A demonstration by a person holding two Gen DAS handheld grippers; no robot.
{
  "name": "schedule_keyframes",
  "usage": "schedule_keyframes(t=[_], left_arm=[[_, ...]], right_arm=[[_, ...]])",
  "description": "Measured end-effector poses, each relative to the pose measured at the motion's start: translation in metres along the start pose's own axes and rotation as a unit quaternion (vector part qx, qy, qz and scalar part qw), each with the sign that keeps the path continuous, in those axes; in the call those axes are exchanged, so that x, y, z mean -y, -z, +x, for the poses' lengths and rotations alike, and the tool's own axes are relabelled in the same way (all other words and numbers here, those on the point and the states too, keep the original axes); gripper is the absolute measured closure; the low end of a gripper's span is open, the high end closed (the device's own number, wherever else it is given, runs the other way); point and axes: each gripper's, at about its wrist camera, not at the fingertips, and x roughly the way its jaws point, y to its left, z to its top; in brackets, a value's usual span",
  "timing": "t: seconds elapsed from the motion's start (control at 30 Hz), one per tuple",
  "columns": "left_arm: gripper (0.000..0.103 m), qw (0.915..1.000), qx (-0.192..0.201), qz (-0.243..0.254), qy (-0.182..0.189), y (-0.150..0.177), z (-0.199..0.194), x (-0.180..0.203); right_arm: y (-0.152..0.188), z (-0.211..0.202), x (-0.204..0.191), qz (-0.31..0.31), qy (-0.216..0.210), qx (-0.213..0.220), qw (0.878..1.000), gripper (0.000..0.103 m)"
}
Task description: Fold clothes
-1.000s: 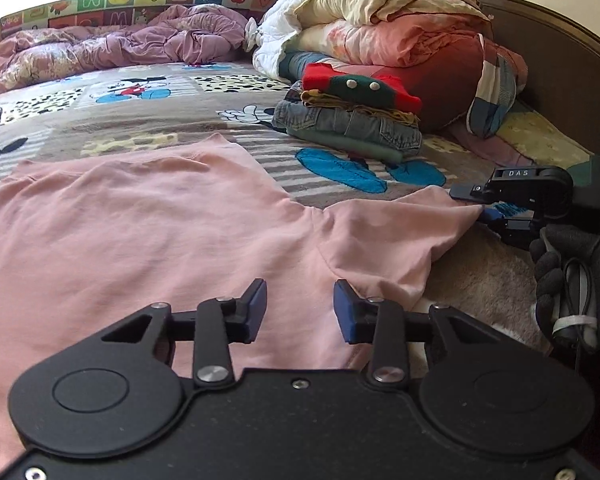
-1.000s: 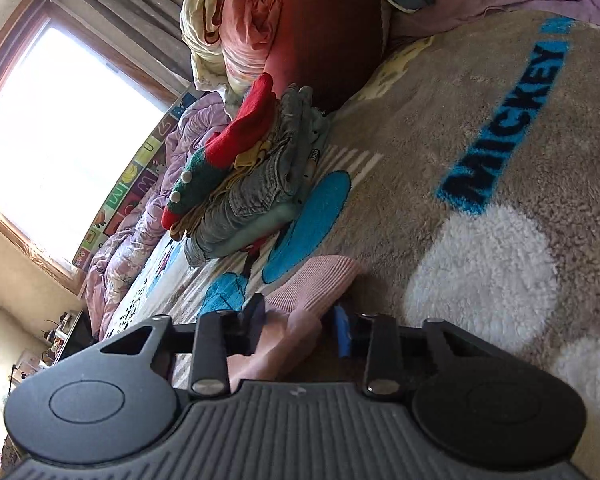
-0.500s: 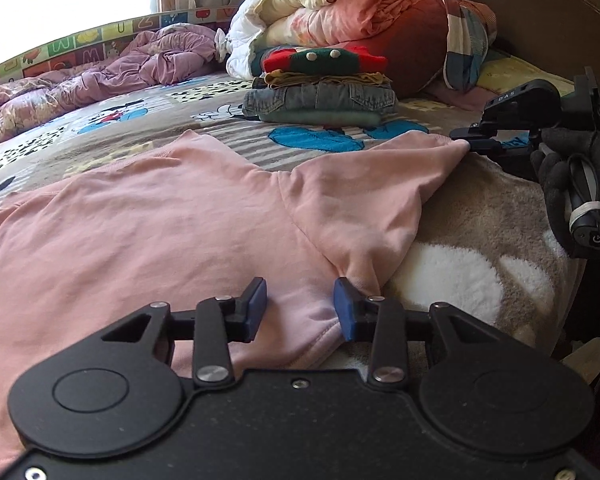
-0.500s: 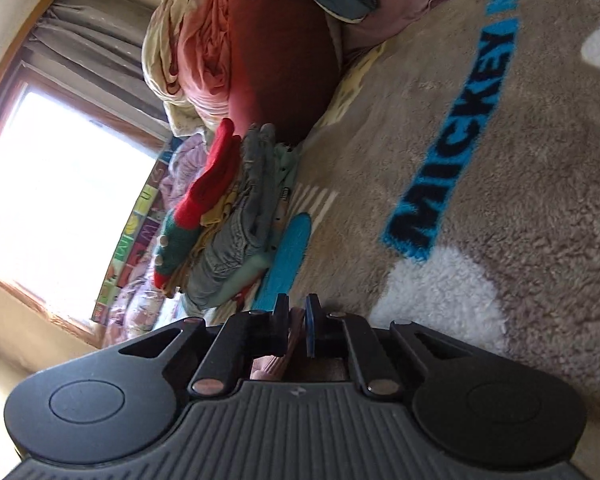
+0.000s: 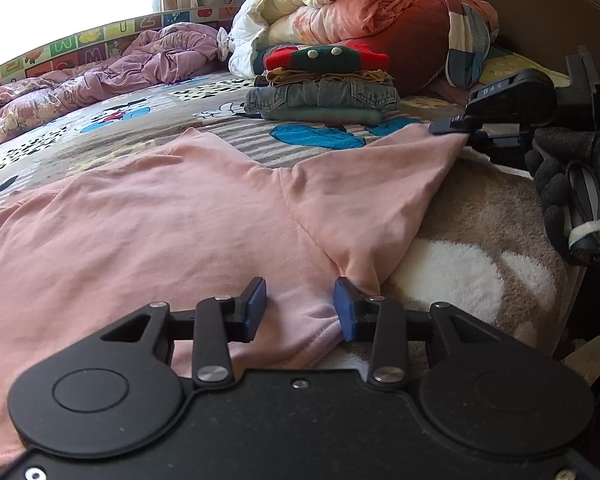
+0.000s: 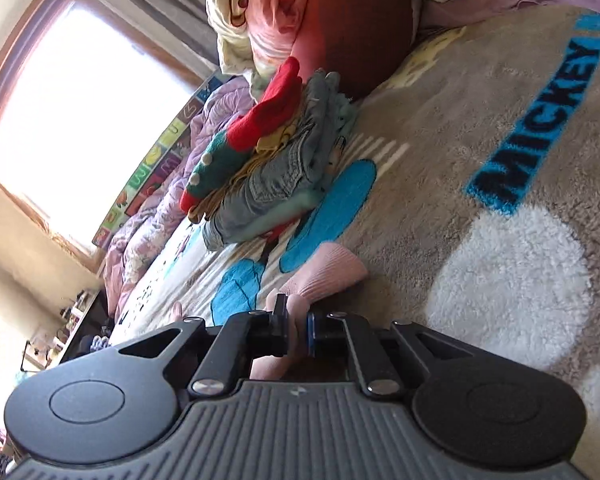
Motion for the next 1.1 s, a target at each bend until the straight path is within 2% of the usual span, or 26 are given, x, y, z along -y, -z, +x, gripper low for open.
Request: schedule_keyframes(t=[0.07, 0.13, 0.33, 0.4, 0.7, 0.83, 1.0, 1.07, 1.1], left_arm=[[0.067, 1.0000, 0.001, 0.002, 0.002, 0.001, 0.000, -0.001], [0.067, 1.0000, 0.003, 0.005, 0.004, 0.003, -0.001, -0.001], [0.067, 0.9998, 0.006, 0.019, 0.008, 0.006, -0.001, -0.002], [0.067, 0.9996, 0.006, 0.025, 0.007, 0.007, -0.002, -0.001], [0.067, 0.9980, -0.031, 0.053, 0.014, -0.009, -0.009, 0.000], [0.068, 0.9990, -0.005, 0.045, 0.004, -0.021, -0.015, 0.002], [0.072, 0.9991, 0.035, 0.024, 0.000, -0.029, -0.003, 0.017], [0.073, 0.9997, 0.003, 0.020, 0.012, -0.022, 0.017, 0.025], [0.073, 0.9997, -0.001, 0.026, 0.005, -0.012, 0.025, 0.030]], right_arm=[[-0.007, -0.009, 0.004, 0.026, -0.015, 0.031, 0.999, 0.093], [-0.014, -0.011, 0.006, 0.033, -0.015, 0.035, 0.999, 0.093], [-0.011, 0.004, 0.018, 0.053, 0.022, 0.020, 0.998, 0.093], [-0.012, 0.006, 0.016, 0.043, 0.028, 0.020, 0.998, 0.093], [-0.006, 0.009, 0.014, 0.032, 0.039, 0.014, 0.999, 0.091], [-0.007, 0.007, 0.018, 0.041, 0.032, 0.013, 0.999, 0.092], [-0.007, 0.007, 0.018, 0.041, 0.031, 0.011, 0.999, 0.091], [-0.007, 0.008, 0.018, 0.042, 0.029, 0.011, 0.999, 0.091], [-0.007, 0.008, 0.019, 0.043, 0.028, 0.011, 0.999, 0.091]])
